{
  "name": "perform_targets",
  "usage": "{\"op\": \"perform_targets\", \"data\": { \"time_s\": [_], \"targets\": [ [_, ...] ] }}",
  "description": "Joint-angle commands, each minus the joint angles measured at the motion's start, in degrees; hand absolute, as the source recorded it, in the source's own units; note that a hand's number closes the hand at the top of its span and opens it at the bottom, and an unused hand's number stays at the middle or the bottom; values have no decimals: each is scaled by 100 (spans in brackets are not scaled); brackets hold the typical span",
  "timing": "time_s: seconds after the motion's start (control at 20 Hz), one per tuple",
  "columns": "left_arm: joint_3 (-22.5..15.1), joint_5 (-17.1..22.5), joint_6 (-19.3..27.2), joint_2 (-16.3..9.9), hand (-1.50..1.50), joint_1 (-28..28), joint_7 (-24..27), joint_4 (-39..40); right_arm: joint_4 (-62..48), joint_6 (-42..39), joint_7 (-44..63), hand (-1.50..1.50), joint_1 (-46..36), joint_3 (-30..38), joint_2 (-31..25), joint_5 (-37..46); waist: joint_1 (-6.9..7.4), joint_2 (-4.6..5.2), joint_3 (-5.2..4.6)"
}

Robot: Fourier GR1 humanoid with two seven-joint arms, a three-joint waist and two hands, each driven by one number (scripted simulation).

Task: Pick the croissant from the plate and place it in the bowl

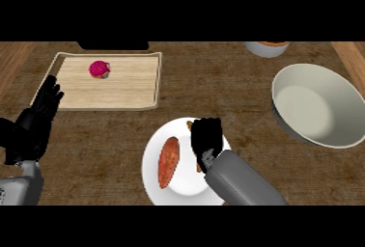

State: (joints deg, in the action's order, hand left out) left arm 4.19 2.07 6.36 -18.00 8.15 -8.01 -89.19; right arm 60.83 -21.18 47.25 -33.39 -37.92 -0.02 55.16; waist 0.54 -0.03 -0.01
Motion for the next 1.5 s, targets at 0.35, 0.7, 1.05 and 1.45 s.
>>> {"op": "perform_targets", "data": {
  "time_s": [0.35, 0.7, 1.05, 1.45],
  "targets": [
    [119, -76, -219, 89, 0, 426, 120, 512, -1336, 1081, -827, 150, -629, -397, -1, -693, 62, 34, 3],
    [-25, -232, 21, 324, 0, 217, -263, -92, -1465, 1441, -1129, 150, -791, 755, 0, -644, 25, 16, 7],
    [219, -150, -210, 167, 0, -8, 77, 89, -643, 1672, -884, 150, -688, 1574, -496, -819, -54, -5, 1],
    [288, -88, -260, 138, 0, -137, -150, -106, 1772, 1291, 666, 150, -789, 1241, -733, 95, -155, -100, -5]
  ]
}}
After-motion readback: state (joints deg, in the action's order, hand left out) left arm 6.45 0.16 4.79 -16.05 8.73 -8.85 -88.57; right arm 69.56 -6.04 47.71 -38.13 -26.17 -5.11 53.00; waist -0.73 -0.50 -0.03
